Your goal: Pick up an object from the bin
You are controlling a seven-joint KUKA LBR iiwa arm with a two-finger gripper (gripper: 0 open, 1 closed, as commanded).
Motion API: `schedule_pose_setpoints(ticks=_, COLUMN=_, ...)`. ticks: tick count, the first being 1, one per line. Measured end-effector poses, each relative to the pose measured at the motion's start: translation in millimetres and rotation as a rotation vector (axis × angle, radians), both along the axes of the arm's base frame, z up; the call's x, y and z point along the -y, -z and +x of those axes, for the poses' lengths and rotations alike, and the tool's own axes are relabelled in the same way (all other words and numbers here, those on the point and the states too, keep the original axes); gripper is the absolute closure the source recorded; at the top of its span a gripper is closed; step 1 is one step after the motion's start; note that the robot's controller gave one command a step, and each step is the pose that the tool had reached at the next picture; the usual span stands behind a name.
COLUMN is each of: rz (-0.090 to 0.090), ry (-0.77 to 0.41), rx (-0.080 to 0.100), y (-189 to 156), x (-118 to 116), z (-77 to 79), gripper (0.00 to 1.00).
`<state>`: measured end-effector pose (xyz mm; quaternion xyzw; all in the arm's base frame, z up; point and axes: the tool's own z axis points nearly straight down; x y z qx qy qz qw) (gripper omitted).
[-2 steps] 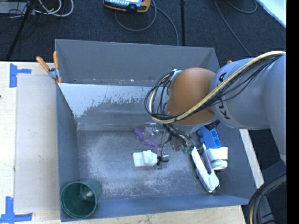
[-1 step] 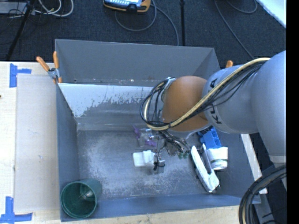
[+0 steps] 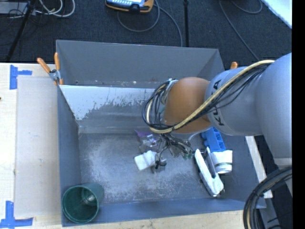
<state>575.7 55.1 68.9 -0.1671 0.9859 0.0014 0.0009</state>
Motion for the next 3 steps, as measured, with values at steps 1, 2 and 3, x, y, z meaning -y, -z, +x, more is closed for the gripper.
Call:
schedule_pose_setpoints(ticks=1, rz=0.0, ry=-0.006, rx=0.001, y=-2, x=0, z=0.6, gripper=1.0)
schedule_pose_setpoints(ticks=2, rz=-0.001, ry=-0.005, rx=-0.01, y=-43, x=1, z=-5.7, gripper=1.0)
schedule_pose_setpoints(ticks=3, rz=0.0, ry=-0.059, rx=-0.002, y=-89, x=-3, z=-7.8, gripper=1.0)
